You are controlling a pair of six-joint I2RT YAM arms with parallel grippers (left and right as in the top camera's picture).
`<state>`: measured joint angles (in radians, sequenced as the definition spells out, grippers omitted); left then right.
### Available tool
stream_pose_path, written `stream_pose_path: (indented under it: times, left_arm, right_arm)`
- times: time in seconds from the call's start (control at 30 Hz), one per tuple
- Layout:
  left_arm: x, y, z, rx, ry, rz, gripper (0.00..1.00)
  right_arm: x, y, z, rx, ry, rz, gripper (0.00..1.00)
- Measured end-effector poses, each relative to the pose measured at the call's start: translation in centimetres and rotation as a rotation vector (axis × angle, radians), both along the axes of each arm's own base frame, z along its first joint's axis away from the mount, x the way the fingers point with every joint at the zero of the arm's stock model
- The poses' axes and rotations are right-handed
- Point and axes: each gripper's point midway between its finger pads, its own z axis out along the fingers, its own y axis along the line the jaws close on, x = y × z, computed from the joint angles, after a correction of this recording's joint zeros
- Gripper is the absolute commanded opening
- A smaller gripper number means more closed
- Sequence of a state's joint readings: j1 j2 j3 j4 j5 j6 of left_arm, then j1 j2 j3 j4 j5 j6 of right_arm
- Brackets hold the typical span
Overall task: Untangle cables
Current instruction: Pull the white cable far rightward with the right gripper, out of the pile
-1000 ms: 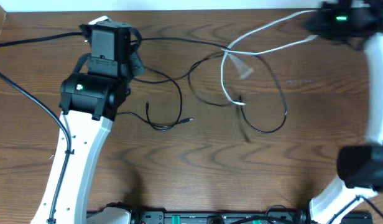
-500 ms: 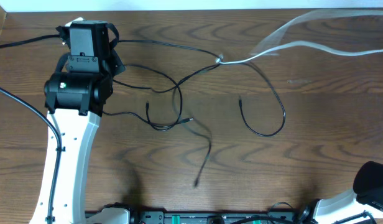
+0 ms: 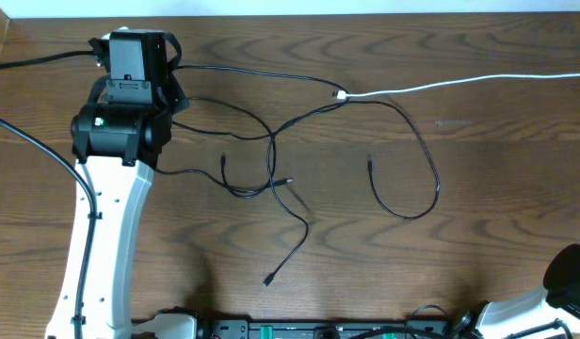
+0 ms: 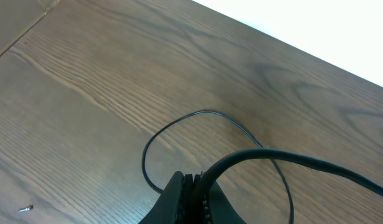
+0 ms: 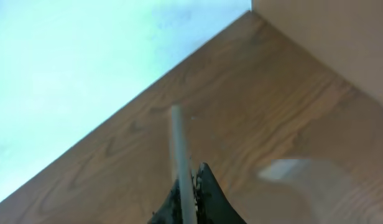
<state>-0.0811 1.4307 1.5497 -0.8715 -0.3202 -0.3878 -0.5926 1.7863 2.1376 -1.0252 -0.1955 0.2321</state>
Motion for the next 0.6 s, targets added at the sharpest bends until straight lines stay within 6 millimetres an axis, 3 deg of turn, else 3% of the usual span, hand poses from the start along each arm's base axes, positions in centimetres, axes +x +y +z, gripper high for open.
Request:
stream_pose_path:
  times: [0.1,0.3,0.43,0.6]
  left_arm:
    - [0.0,0.0,0.0,0.006,0.003,-0.006,0.08]
    - [-0.1,0.4,0.1,0.035,0.006,0.002,0.07]
    - [-0.6,2.3,0.7,0.122,0.007,0.078,0.08]
    - [-1.4,4.6,1.4,0.235,0.015,0.184,0.08]
  right_arm:
    - [0.8,-0.9,-0.6,-0.013,-0.001,-0.007,0.01]
    - [1.9,-3.0,-4.3,0.024,0.06,-0.028,0.01]
    - [1.0,-4.6,-5.8,0.049,0.095,-0.063,0.01]
    - [-0.9,-7.0,-6.0,0.058,0.102,-0.122,0.01]
